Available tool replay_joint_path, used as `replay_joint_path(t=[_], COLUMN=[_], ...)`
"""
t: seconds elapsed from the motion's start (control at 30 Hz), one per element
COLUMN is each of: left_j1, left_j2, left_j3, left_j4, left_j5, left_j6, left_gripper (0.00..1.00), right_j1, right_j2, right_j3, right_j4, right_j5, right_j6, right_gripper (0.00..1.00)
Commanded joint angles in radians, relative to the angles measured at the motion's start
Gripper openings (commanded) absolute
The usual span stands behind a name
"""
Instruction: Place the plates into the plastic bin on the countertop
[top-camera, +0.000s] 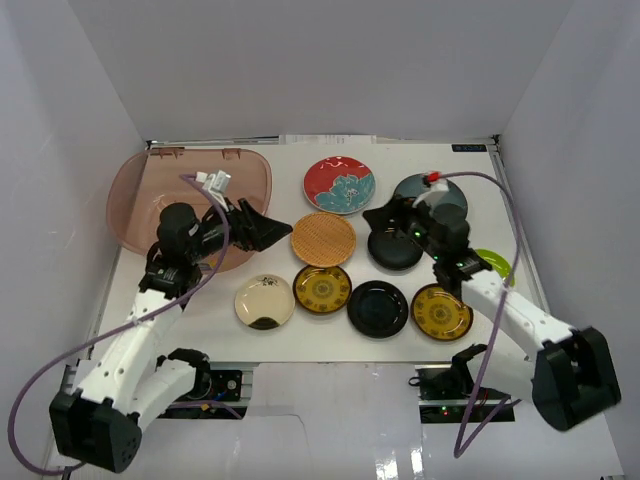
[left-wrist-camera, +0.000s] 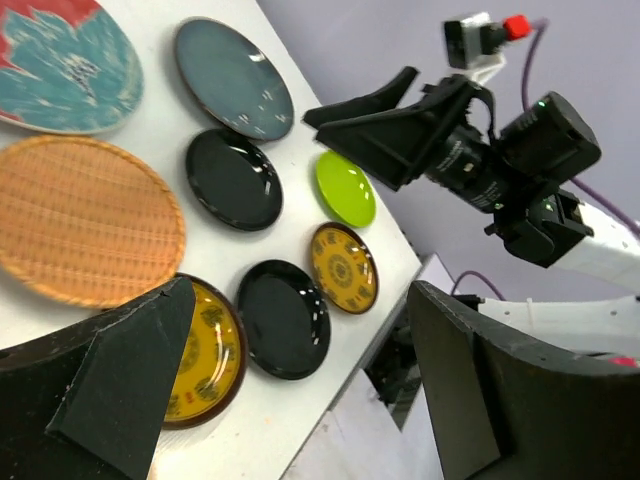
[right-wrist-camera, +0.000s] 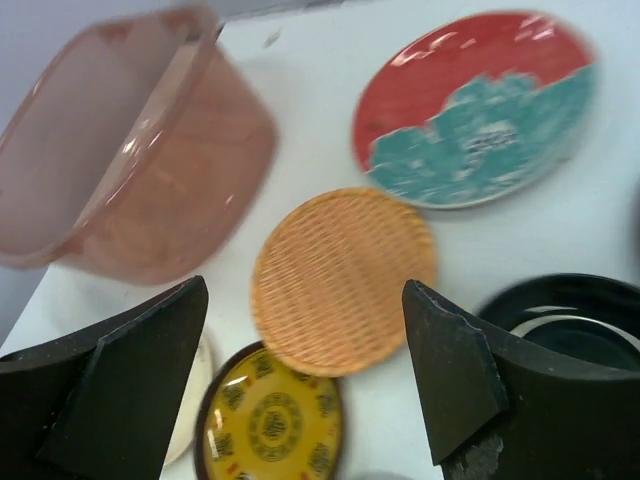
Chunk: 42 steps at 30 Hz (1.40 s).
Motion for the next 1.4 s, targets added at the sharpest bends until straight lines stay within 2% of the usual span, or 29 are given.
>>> replay_joint_path(t=[0.0, 0.07, 0.13, 0.33, 0.43, 0.5, 0.53, 0.63, 0.77, 1.17, 1.3, 1.37], left_j1=[-0.079, -0.162, -0.239, -0.29, -0.29, -0.291, -0.291, -0.285, -0.278, -0.221, -0.204, -0.204], left_j2=[0.151, 0.236, 0.388, 0.847, 0.936, 0.997, 1.015, 1.083, 1.141, 1.314, 1.353, 1.368], left_j3=[0.055, 0.11, 0.214, 0.532, 0.604, 0.624, 0.643, 0.661, 0.686, 0.73, 0.718, 0.713], left_j4=[0.153, 0.158, 0.158, -0.045, -0.068, -0.063, -0.062, -0.059, -0.046, 0.151, 0.248, 0.303], left_j5=[-0.017, -0.067, -0.155, -0.408, -0.548, -0.613, -0.696, -0.784, -0.941, -0.871, -0.822, -0.805], left_j6=[-0.056, -0.036, -0.012, 0.027, 0.007, -0.008, -0.009, -0.027, -0.019, -0.051, -0.082, -0.093], left_gripper=[0.98, 0.98, 0.98, 0.98, 0.98, 0.91, 0.85, 0.75, 0.74, 0.73, 0.68, 0.61], right_j1=[-0.147, -0.213, -0.286, -0.399, -0.413, -0.413, -0.413, -0.41, -0.399, -0.378, -0.376, -0.378], right_j2=[-0.191, -0.265, -0.351, -0.49, -0.526, -0.554, -0.563, -0.565, -0.566, -0.573, -0.556, -0.543], right_j3=[-0.133, -0.185, -0.234, -0.314, -0.326, -0.34, -0.339, -0.331, -0.328, -0.343, -0.352, -0.369], right_j4=[-0.125, -0.142, -0.177, -0.246, -0.263, -0.263, -0.272, -0.283, -0.285, -0.298, -0.268, -0.214], right_j5=[-0.058, -0.096, -0.135, -0.242, -0.293, -0.313, -0.313, -0.331, -0.373, -0.386, -0.386, -0.393], right_j6=[-0.031, -0.008, 0.009, 0.02, 0.02, 0.024, 0.018, 0.003, 0.0, -0.014, 0.023, 0.082], right_gripper=[0.84, 0.83, 0.82, 0.79, 0.78, 0.78, 0.78, 0.77, 0.77, 0.77, 0.76, 0.76])
